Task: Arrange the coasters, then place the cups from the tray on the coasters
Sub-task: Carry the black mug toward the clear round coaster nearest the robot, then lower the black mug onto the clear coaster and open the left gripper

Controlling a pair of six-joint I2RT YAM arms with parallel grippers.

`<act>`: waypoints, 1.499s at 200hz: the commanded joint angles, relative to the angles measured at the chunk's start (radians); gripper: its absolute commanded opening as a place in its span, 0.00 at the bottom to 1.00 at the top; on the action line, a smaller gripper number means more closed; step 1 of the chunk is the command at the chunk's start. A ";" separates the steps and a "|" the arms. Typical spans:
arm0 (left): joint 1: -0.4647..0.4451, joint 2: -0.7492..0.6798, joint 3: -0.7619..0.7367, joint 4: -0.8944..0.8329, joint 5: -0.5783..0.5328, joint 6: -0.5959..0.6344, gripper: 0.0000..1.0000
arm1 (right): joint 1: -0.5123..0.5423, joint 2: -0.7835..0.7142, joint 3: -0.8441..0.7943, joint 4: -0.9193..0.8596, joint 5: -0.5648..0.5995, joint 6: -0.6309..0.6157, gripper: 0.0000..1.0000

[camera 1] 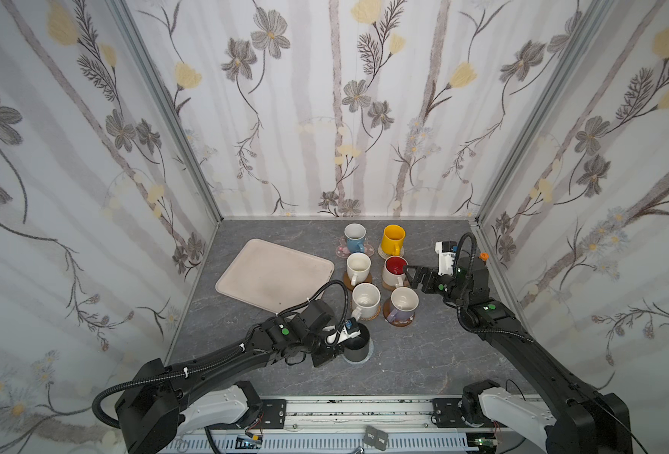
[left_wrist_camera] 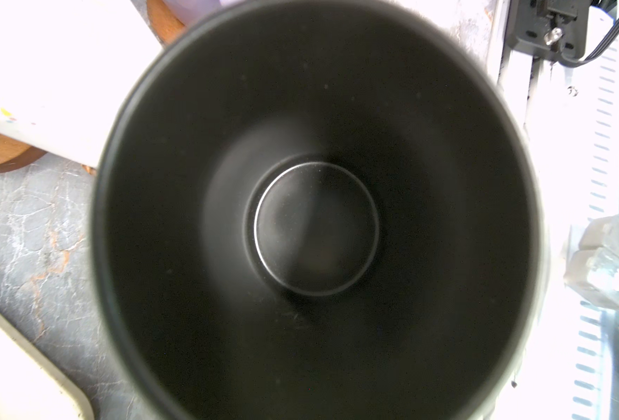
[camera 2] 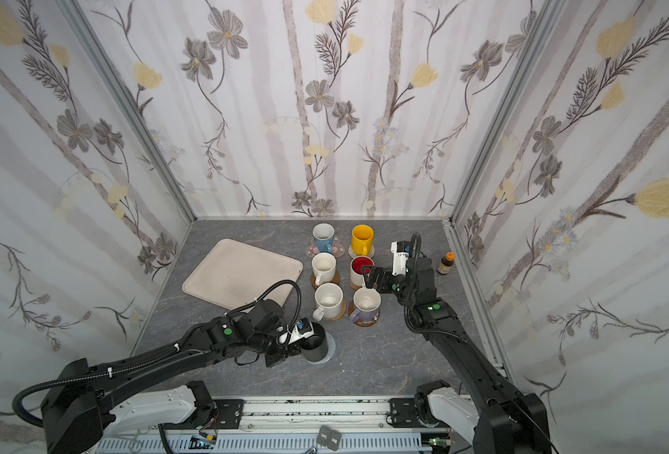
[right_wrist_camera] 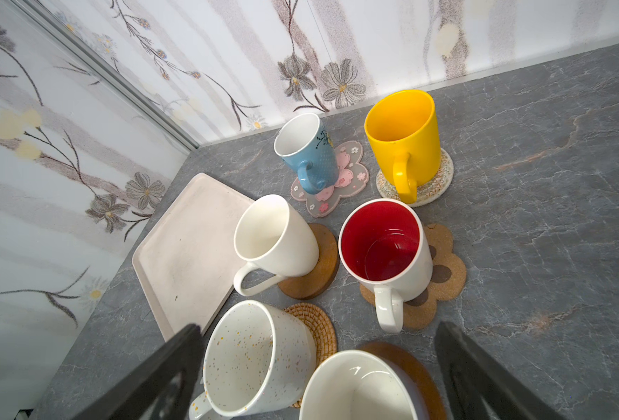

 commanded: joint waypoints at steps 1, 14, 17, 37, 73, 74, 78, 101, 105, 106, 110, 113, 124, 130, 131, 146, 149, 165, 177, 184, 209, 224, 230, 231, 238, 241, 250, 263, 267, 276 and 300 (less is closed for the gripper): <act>0.000 0.019 0.002 0.093 0.009 0.014 0.00 | -0.004 0.009 -0.004 0.051 -0.026 -0.010 1.00; -0.001 0.034 0.001 0.103 0.007 0.017 0.00 | -0.007 0.010 -0.008 0.057 -0.033 -0.009 1.00; -0.002 0.037 0.000 0.105 0.008 0.017 0.00 | -0.009 0.010 -0.009 0.059 -0.034 -0.008 1.00; 0.000 0.046 0.005 0.118 0.002 0.019 0.00 | -0.011 0.010 -0.014 0.067 -0.042 -0.006 1.00; 0.003 0.058 -0.006 0.147 -0.012 0.023 0.00 | -0.014 0.013 -0.015 0.077 -0.061 -0.002 1.00; 0.003 0.059 -0.006 0.147 -0.012 0.023 0.00 | -0.014 0.013 -0.015 0.077 -0.061 -0.001 1.00; 0.002 0.062 -0.010 0.153 -0.014 0.022 0.00 | -0.014 0.014 -0.017 0.077 -0.062 -0.001 1.00; 0.002 0.075 -0.020 0.172 -0.012 0.017 0.00 | -0.016 0.012 -0.021 0.081 -0.063 0.000 1.00; 0.004 0.075 -0.022 0.174 -0.011 0.017 0.00 | -0.016 0.011 -0.023 0.081 -0.062 0.000 1.00; 0.003 0.075 -0.022 0.175 -0.010 0.017 0.00 | -0.017 0.011 -0.022 0.081 -0.062 0.000 1.00; 0.003 0.076 -0.024 0.176 -0.010 0.017 0.00 | -0.017 0.010 -0.024 0.082 -0.062 0.000 1.00; 0.003 0.078 -0.024 0.178 -0.011 0.017 0.00 | -0.017 0.011 -0.025 0.083 -0.062 0.000 1.00; 0.003 0.083 -0.026 0.184 -0.013 0.016 0.00 | -0.019 0.011 -0.027 0.084 -0.062 0.000 1.00; 0.002 0.087 -0.030 0.188 -0.016 0.016 0.00 | -0.019 0.010 -0.027 0.086 -0.062 0.000 1.00; 0.003 0.088 -0.031 0.189 -0.017 0.016 0.00 | -0.019 0.010 -0.027 0.086 -0.062 0.001 1.00; 0.003 0.098 -0.034 0.203 -0.017 0.013 0.00 | -0.021 0.010 -0.029 0.086 -0.066 0.002 1.00; 0.003 0.100 -0.033 0.204 -0.018 0.011 0.00 | -0.020 0.011 -0.028 0.085 -0.065 0.002 1.00; 0.004 0.107 -0.030 0.211 -0.025 0.006 0.00 | -0.020 0.008 -0.033 0.090 -0.065 0.002 1.00; 0.005 0.107 -0.031 0.218 -0.023 0.006 0.00 | -0.021 0.009 -0.035 0.091 -0.066 0.002 1.00; 0.003 0.109 -0.031 0.221 -0.025 0.005 0.00 | -0.021 0.010 -0.034 0.090 -0.066 0.002 1.00; 0.004 0.121 -0.031 0.235 -0.039 -0.012 0.00 | -0.021 0.007 -0.035 0.089 -0.065 0.002 1.00; 0.003 0.141 -0.029 0.237 -0.045 -0.020 0.00 | -0.021 0.007 -0.035 0.088 -0.065 0.002 1.00; 0.004 0.142 -0.030 0.238 -0.040 -0.020 0.00 | -0.021 0.007 -0.034 0.087 -0.065 0.001 1.00; 0.004 0.142 -0.030 0.238 -0.039 -0.020 0.00 | -0.022 0.007 -0.035 0.086 -0.065 0.002 1.00; 0.004 0.141 -0.031 0.238 -0.030 -0.021 0.00 | -0.021 0.005 -0.035 0.085 -0.065 0.002 1.00; 0.006 0.141 -0.031 0.238 -0.029 -0.021 0.00 | -0.023 0.006 -0.035 0.084 -0.064 0.000 1.00; 0.004 0.140 -0.033 0.239 -0.031 -0.023 0.00 | -0.022 0.004 -0.035 0.084 -0.062 0.000 1.00; 0.006 0.139 -0.036 0.240 -0.039 -0.021 0.00 | -0.022 0.004 -0.035 0.084 -0.062 0.000 1.00; 0.005 0.138 -0.037 0.240 -0.041 -0.021 0.00 | -0.023 0.004 -0.035 0.084 -0.061 0.000 1.00; 0.005 0.140 -0.039 0.241 -0.043 -0.020 0.00 | -0.022 0.004 -0.035 0.084 -0.062 0.000 1.00; 0.005 0.157 -0.041 0.243 -0.039 -0.024 0.00 | -0.023 0.002 -0.036 0.084 -0.062 0.000 1.00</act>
